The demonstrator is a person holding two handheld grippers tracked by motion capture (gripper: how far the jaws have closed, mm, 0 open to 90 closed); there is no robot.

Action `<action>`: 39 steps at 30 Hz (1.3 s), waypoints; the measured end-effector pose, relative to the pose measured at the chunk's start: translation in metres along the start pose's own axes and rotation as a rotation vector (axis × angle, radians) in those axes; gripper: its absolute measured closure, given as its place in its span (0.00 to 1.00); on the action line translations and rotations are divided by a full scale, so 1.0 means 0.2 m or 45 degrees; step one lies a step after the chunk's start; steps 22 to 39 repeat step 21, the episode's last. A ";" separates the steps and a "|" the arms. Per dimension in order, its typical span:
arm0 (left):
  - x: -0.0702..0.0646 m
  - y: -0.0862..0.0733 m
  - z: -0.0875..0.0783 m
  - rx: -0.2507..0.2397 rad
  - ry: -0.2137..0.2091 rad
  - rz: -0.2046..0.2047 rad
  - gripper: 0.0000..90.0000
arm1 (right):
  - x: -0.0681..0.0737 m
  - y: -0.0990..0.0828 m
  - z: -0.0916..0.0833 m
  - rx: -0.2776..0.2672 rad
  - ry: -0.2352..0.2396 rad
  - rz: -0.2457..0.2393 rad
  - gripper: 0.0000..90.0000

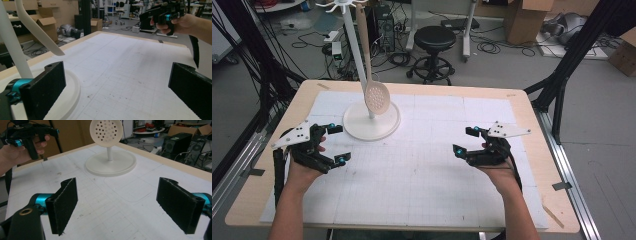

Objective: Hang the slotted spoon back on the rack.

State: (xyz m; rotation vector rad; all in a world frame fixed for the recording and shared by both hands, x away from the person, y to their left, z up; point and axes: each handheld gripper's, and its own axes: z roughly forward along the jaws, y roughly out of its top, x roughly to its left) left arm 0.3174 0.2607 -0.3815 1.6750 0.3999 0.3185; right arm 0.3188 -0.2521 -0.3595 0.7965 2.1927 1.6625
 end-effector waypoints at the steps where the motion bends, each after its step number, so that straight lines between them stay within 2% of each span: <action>1: 0.00 0.00 0.00 0.000 -0.001 0.000 0.02 | 0.00 0.00 0.00 -0.004 -0.004 0.001 0.19; 12: 0.00 0.00 0.02 0.018 -0.001 0.001 0.02 | -0.01 0.01 -0.02 -0.034 -0.012 0.005 0.19; 39: 0.00 0.00 0.02 0.019 0.000 0.003 0.02 | -0.01 0.00 -0.01 -0.023 -0.009 0.005 0.19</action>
